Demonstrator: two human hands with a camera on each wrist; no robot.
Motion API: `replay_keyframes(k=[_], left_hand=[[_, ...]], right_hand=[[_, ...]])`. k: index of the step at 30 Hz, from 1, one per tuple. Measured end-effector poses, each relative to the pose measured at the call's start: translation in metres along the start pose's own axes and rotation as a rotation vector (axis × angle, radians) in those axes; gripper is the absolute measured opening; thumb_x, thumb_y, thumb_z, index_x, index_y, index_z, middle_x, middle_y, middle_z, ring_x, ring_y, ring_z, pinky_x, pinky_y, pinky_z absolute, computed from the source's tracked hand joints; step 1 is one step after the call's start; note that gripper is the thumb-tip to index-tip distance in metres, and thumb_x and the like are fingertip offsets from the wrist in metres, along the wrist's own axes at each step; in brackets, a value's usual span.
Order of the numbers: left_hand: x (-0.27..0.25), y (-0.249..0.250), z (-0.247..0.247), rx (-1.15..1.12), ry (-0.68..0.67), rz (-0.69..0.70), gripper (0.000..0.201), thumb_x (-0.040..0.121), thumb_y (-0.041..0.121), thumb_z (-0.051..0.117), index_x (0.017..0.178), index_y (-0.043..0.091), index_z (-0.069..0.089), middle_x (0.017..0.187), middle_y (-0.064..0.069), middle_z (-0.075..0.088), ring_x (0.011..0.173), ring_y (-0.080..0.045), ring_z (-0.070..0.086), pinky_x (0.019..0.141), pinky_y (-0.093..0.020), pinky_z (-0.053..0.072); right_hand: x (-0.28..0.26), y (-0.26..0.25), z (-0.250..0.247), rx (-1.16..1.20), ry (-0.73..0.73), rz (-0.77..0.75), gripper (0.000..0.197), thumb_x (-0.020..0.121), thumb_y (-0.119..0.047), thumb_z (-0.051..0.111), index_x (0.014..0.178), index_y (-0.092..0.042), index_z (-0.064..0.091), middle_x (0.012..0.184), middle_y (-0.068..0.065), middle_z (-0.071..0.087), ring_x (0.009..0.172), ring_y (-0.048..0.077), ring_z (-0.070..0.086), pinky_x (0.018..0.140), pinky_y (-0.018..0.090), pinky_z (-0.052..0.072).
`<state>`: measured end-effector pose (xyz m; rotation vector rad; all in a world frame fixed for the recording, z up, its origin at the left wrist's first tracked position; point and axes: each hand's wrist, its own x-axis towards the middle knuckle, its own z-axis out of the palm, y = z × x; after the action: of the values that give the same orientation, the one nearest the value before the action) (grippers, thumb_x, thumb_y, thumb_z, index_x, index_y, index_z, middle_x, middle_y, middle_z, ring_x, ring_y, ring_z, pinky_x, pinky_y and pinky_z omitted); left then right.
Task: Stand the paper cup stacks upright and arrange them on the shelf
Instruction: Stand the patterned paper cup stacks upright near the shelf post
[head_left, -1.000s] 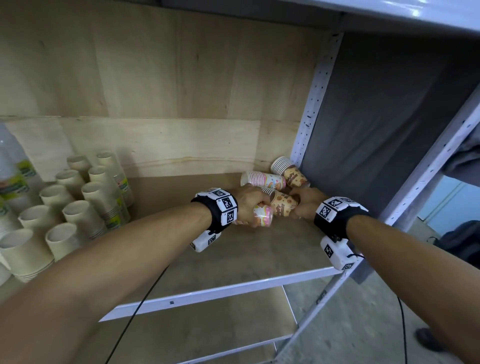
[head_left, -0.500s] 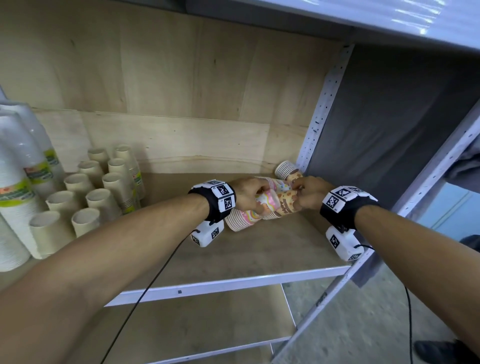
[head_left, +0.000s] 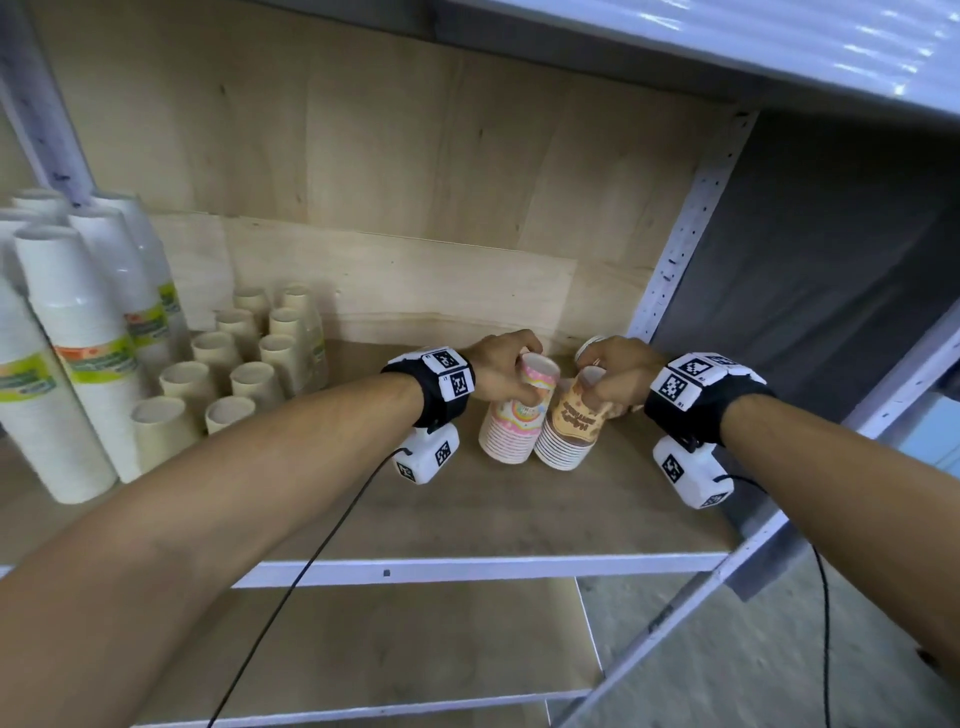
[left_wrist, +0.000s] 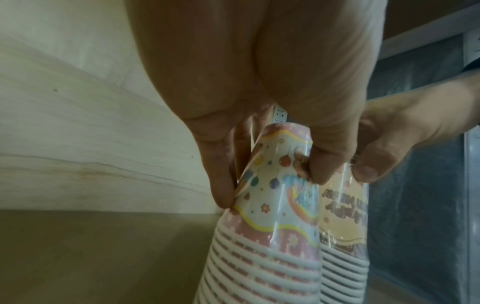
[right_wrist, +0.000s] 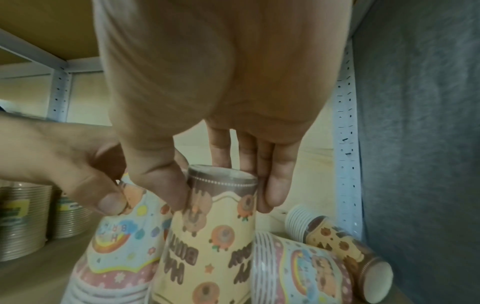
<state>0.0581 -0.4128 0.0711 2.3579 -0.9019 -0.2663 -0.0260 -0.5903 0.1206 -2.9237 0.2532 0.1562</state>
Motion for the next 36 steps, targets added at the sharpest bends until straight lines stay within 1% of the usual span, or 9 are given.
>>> replay_keyframes(k=[3,5,8,14,17,21,25,29,36], left_hand=[[-0.005,-0.001,-0.009,0.026,-0.005,-0.022,0.060,0.072,0.027,0.079,0.125,0.025,0.051,0.108,0.001,0.061,0.097,-0.021,0.061,0.084,-0.036,0.055],[-0.009,-0.003,-0.016,0.044,-0.013,-0.045,0.059,0.071,0.026,0.079,0.123,0.025,0.051,0.114,0.000,0.061,0.101,-0.022,0.062,0.085,-0.038,0.056],[-0.015,-0.006,-0.025,0.053,-0.027,-0.087,0.060,0.073,0.026,0.079,0.125,0.025,0.048,0.118,-0.002,0.061,0.102,-0.022,0.062,0.083,-0.037,0.057],[-0.026,-0.009,-0.043,0.076,-0.021,-0.141,0.059,0.075,0.022,0.076,0.126,0.022,0.046,0.118,-0.005,0.058,0.098,-0.022,0.062,0.066,-0.029,0.053],[-0.033,-0.010,-0.054,0.089,-0.009,-0.168,0.058,0.075,0.021,0.076,0.124,0.022,0.045,0.117,-0.004,0.057,0.096,-0.021,0.061,0.058,-0.026,0.049],[-0.044,-0.011,-0.070,0.099,-0.004,-0.198,0.060,0.075,0.018,0.076,0.126,0.020,0.044,0.115,-0.003,0.055,0.098,-0.022,0.061,0.063,-0.028,0.051],[-0.053,-0.017,-0.081,0.143,0.002,-0.236,0.063,0.074,0.019,0.078,0.126,0.019,0.044,0.116,-0.004,0.055,0.100,-0.023,0.060,0.076,-0.034,0.055],[-0.062,-0.023,-0.087,0.164,0.011,-0.285,0.062,0.075,0.015,0.078,0.127,0.017,0.044,0.111,-0.004,0.054,0.096,-0.024,0.059,0.073,-0.034,0.054],[-0.076,-0.037,-0.092,0.210,-0.001,-0.376,0.060,0.075,0.013,0.078,0.126,0.013,0.047,0.115,-0.005,0.054,0.102,-0.027,0.061,0.085,-0.044,0.058]], right_hand=[[0.001,-0.009,-0.002,-0.022,-0.021,-0.036,0.028,0.068,-0.021,0.073,0.095,-0.023,0.067,0.093,-0.005,0.064,0.086,0.019,0.061,0.062,0.023,0.048],[0.004,-0.015,-0.003,-0.038,-0.035,-0.046,0.036,0.065,-0.025,0.074,0.100,-0.025,0.068,0.098,-0.004,0.065,0.089,0.018,0.061,0.071,0.026,0.052],[0.006,-0.024,-0.004,-0.089,-0.045,-0.072,0.042,0.071,-0.025,0.075,0.111,-0.023,0.064,0.108,-0.002,0.061,0.098,0.020,0.058,0.084,0.032,0.052],[0.012,-0.039,-0.003,-0.074,-0.044,-0.143,0.036,0.073,-0.025,0.075,0.107,-0.021,0.065,0.110,0.000,0.063,0.101,0.020,0.059,0.089,0.035,0.052],[0.014,-0.049,-0.003,-0.069,-0.031,-0.187,0.034,0.076,-0.022,0.074,0.108,-0.019,0.065,0.109,-0.001,0.062,0.099,0.018,0.058,0.087,0.030,0.050],[0.020,-0.063,-0.002,-0.075,0.003,-0.228,0.031,0.079,-0.017,0.072,0.109,-0.011,0.067,0.113,0.004,0.064,0.098,0.018,0.058,0.083,0.026,0.046],[0.027,-0.079,-0.001,-0.044,-0.022,-0.252,0.032,0.080,-0.018,0.071,0.111,-0.016,0.066,0.115,0.003,0.062,0.101,0.019,0.057,0.086,0.029,0.048],[0.034,-0.097,0.005,-0.071,0.022,-0.297,0.031,0.087,-0.014,0.064,0.117,-0.015,0.066,0.122,0.003,0.062,0.106,0.020,0.058,0.081,0.021,0.040],[0.046,-0.120,0.014,-0.014,-0.052,-0.304,0.038,0.076,-0.022,0.073,0.113,-0.021,0.065,0.113,-0.002,0.061,0.097,0.016,0.056,0.080,0.025,0.046]])
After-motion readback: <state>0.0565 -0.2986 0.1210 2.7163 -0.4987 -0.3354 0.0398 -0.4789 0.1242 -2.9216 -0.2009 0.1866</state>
